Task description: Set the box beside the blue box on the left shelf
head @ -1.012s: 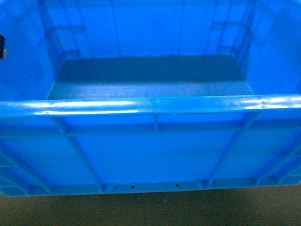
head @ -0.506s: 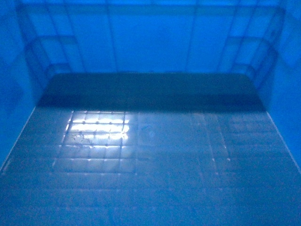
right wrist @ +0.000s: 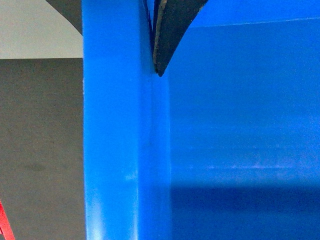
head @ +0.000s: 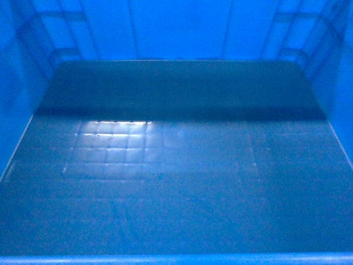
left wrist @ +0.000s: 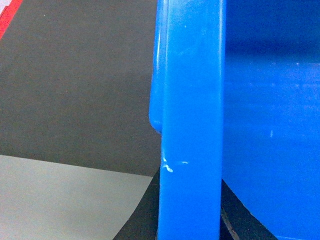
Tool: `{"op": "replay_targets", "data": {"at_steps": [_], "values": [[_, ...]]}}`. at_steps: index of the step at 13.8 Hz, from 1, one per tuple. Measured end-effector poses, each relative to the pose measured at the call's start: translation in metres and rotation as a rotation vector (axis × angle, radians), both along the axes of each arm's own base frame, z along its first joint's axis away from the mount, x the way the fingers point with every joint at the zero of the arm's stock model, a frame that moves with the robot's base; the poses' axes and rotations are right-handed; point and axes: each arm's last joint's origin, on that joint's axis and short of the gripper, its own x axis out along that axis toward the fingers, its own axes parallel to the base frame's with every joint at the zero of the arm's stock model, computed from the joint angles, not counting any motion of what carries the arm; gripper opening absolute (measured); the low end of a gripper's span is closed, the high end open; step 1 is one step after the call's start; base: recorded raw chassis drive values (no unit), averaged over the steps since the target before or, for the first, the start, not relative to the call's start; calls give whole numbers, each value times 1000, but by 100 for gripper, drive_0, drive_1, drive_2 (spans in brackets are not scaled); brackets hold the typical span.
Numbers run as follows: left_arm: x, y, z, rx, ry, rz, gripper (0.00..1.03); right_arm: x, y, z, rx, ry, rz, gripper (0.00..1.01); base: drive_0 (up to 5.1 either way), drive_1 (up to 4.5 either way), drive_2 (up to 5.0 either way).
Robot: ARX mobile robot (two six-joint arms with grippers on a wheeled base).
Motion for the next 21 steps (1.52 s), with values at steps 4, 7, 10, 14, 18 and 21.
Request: {"op": "replay_targets", "data": {"at_steps": [4, 7, 10, 14, 18, 21], "values": [[0, 0, 0, 0, -1, 0, 12, 0, 0, 0, 0, 0, 0, 13, 0, 0, 0], [-1, 0, 0, 1, -2, 1, 12, 0, 0, 0, 1, -1, 0, 13, -183, -183, -183], [0, 0, 0, -1, -4, 0, 12, 0, 0, 0, -2, -1, -2, 13, -175, -175, -175], [0, 0, 0, 0, -4, 0, 12, 0, 0, 0, -1, -1, -2, 13, -159, -159, -159], [0, 0, 0, -1, -4, 0, 12, 0, 0, 0, -2, -1, -2, 13, -159, -159, -159], [0, 0, 0, 0, -4, 0, 12, 0, 0, 0, -1, -1, -2, 13, -156, -156, -156]]}}
